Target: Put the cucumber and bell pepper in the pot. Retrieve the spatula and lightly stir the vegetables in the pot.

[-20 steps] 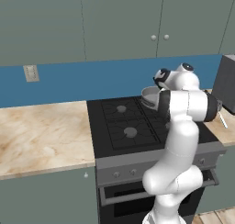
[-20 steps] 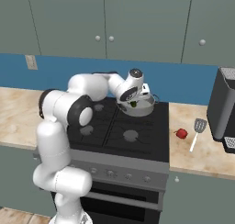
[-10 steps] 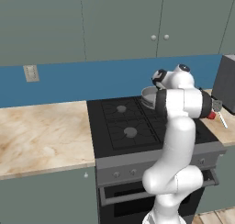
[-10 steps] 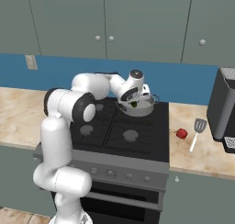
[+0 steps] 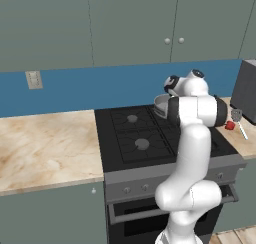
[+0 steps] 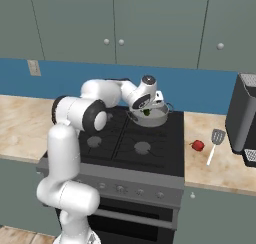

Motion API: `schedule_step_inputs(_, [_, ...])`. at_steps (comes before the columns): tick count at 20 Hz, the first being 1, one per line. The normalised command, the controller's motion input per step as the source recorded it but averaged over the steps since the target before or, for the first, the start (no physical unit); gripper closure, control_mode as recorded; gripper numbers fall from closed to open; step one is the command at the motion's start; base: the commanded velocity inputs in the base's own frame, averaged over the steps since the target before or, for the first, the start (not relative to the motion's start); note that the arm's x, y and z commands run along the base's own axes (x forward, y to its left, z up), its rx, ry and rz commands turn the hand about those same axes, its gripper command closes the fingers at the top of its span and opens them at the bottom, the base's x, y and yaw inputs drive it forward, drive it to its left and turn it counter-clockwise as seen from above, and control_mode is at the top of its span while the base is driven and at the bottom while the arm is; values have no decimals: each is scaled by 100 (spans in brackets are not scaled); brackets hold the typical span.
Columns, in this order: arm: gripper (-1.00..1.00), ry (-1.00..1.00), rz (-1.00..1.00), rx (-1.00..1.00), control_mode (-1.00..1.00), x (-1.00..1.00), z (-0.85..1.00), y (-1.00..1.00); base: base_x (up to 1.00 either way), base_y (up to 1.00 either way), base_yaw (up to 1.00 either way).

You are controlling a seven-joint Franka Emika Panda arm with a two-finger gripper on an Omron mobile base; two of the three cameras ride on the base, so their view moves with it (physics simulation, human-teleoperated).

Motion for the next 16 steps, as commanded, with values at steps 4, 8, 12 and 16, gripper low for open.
schedule_step_inputs(4, [100,0,0,0,-100,9,-11,0,0,0,0])
schedule_step_inputs(8, [100,0,0,0,-100,6,-15,0,0,0,0])
schedule_step_inputs(12, [100,0,0,0,-100,6,-14,0,0,0,0])
schedule_step_inputs(16, [100,0,0,0,-100,1,-7,0,0,0,0])
